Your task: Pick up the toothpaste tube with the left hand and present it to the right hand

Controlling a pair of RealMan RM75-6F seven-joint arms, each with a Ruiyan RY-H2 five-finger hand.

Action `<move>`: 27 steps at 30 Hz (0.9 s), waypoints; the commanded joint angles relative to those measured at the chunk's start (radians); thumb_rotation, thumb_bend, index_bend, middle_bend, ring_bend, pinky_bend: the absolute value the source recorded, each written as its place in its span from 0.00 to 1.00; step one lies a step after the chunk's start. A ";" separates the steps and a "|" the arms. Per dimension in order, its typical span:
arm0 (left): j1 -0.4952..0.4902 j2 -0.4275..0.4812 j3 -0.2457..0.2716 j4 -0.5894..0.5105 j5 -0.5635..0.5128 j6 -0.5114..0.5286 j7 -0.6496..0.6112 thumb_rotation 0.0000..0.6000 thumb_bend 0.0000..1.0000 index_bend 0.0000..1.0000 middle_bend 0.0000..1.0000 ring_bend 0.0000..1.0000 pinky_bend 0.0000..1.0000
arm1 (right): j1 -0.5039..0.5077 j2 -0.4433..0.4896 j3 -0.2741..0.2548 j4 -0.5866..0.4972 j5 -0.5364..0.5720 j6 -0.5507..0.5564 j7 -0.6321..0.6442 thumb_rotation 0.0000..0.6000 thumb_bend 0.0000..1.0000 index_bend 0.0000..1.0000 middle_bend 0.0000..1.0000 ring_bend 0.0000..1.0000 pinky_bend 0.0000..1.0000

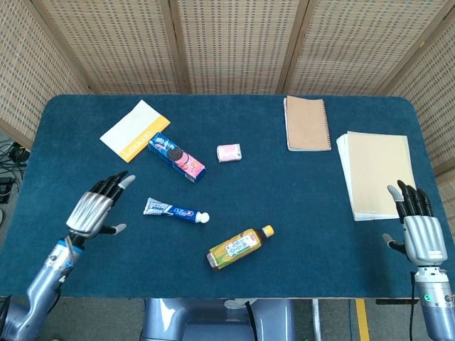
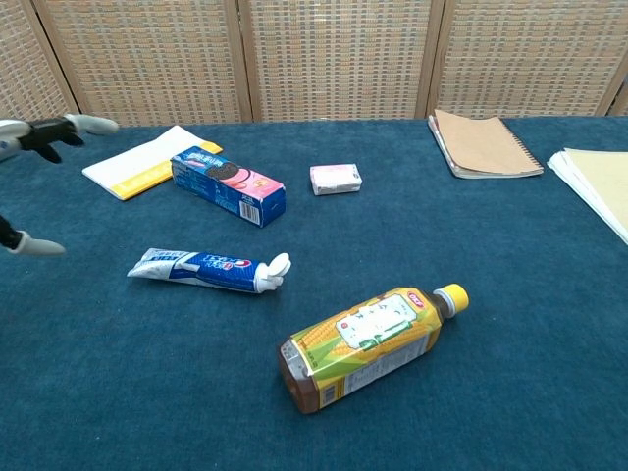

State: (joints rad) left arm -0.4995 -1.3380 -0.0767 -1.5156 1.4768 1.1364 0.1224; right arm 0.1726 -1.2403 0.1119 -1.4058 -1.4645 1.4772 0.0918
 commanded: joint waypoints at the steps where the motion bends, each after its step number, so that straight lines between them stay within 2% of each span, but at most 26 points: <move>1: -0.113 -0.108 -0.026 0.139 0.033 -0.124 -0.047 1.00 0.10 0.18 0.22 0.24 0.30 | -0.001 0.001 0.002 -0.002 0.004 -0.003 0.000 1.00 0.00 0.00 0.00 0.00 0.00; 3: -0.152 -0.155 -0.029 0.198 0.026 -0.177 -0.057 1.00 0.12 0.20 0.25 0.27 0.33 | -0.001 0.000 0.002 0.002 0.010 -0.010 -0.003 1.00 0.00 0.00 0.00 0.00 0.00; 8: -0.196 -0.215 -0.023 0.282 0.019 -0.231 -0.078 1.00 0.17 0.23 0.27 0.31 0.35 | 0.002 -0.002 0.002 0.010 0.018 -0.030 0.003 1.00 0.00 0.00 0.00 0.00 0.00; 17: -0.238 -0.261 -0.009 0.350 0.017 -0.267 -0.078 1.00 0.24 0.31 0.33 0.37 0.41 | 0.005 -0.002 0.004 0.017 0.021 -0.046 0.009 1.00 0.00 0.00 0.00 0.00 0.00; 27: -0.261 -0.298 0.007 0.392 0.007 -0.291 -0.084 1.00 0.24 0.33 0.34 0.38 0.42 | 0.008 -0.003 0.008 0.026 0.026 -0.059 0.021 1.00 0.00 0.00 0.00 0.00 0.00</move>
State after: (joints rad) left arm -0.7585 -1.6339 -0.0705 -1.1251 1.4851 0.8477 0.0416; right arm 0.1805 -1.2434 0.1197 -1.3805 -1.4385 1.4179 0.1127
